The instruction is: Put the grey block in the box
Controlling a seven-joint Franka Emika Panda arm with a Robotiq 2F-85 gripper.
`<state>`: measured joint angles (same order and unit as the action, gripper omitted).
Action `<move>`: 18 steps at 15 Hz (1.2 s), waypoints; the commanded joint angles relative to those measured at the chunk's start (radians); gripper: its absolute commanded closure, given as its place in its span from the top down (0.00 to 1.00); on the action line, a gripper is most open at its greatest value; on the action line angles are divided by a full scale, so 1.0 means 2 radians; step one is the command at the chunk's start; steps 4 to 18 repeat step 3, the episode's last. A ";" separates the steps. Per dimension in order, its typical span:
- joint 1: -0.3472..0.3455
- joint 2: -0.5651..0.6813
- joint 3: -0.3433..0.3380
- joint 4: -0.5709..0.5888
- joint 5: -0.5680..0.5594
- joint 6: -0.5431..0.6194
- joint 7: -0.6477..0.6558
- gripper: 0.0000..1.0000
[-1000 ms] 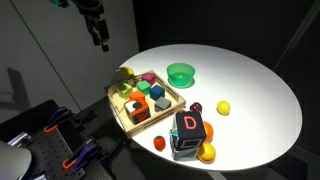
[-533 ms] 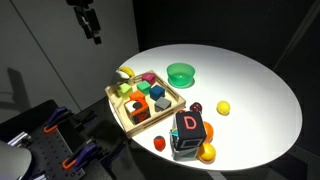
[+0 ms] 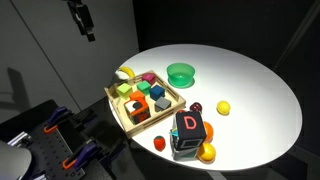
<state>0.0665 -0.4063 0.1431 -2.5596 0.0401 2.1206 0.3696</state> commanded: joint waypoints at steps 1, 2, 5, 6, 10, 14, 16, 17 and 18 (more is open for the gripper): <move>-0.003 -0.001 0.003 0.000 0.001 -0.001 -0.001 1.00; -0.003 -0.001 0.003 -0.001 0.001 -0.001 -0.001 1.00; -0.003 -0.001 0.003 -0.001 0.001 -0.001 -0.001 1.00; -0.003 -0.001 0.003 -0.001 0.001 -0.001 -0.001 1.00; -0.003 -0.001 0.003 -0.001 0.001 -0.001 -0.001 1.00; -0.003 -0.001 0.003 -0.001 0.001 -0.001 -0.001 1.00; -0.003 -0.001 0.003 -0.001 0.001 -0.001 -0.001 1.00; -0.003 -0.001 0.003 -0.001 0.001 -0.001 -0.001 1.00; -0.003 -0.001 0.003 -0.001 0.001 -0.001 -0.001 1.00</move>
